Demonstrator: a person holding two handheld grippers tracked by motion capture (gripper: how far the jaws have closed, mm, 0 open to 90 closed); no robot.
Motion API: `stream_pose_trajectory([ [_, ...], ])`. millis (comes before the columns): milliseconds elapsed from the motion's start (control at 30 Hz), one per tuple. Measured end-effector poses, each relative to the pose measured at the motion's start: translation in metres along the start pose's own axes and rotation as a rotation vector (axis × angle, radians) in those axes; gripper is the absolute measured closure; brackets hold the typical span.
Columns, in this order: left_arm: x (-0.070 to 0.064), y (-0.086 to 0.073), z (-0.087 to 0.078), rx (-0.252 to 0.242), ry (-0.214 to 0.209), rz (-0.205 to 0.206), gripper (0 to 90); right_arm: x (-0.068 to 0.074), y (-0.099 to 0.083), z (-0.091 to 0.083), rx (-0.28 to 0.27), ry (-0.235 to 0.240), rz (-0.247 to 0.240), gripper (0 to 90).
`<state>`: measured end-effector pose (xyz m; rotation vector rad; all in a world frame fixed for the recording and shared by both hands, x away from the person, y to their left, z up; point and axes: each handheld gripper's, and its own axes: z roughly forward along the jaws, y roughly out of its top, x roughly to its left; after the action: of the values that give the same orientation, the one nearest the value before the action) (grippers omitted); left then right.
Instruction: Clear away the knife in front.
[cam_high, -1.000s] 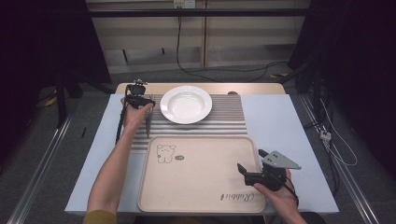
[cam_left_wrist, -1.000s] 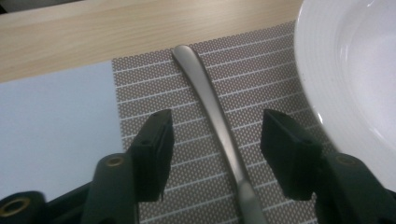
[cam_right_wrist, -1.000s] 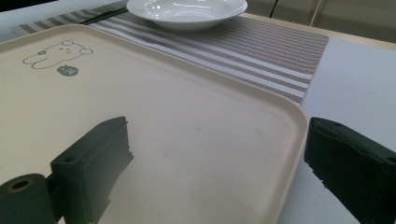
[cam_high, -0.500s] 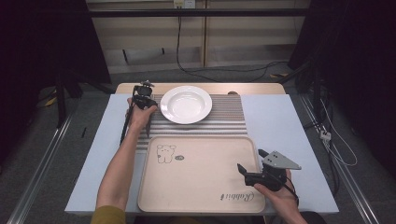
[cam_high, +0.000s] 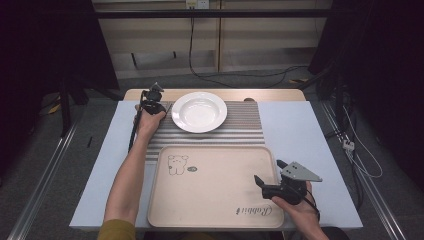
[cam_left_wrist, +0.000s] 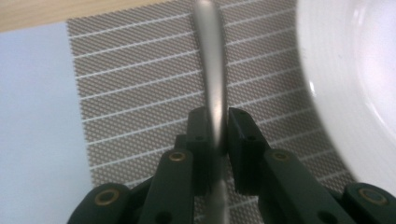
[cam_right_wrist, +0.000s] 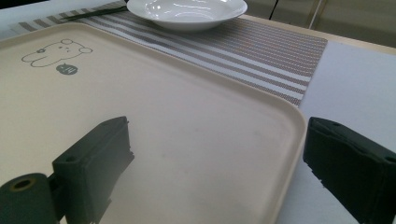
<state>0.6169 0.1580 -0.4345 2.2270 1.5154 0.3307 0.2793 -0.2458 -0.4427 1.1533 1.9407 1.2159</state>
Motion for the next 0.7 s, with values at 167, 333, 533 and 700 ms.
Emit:
stream_pose_trajectory([
  [167,-0.0010,0.0008,0.0001,0.007,0.008,-0.006,78.5,0.0013,0.0003,0.0002,0.001,0.003,-0.003,8.1],
  [333,0.0020,0.0005,0.0013,-0.008,-0.008,-0.024,76.6,0.0009,0.0003,0.0005,0.000,0.003,-0.001,8.0],
  [533,0.0002,0.0009,0.0008,0.001,-0.005,-0.017,79.5,0.0012,0.0002,0.0001,0.002,0.001,-0.003,8.1],
  [700,-0.0033,0.0010,0.0009,0.003,0.013,0.007,79.9,0.0016,0.0003,-0.0006,0.002,0.001,-0.003,8.1],
])
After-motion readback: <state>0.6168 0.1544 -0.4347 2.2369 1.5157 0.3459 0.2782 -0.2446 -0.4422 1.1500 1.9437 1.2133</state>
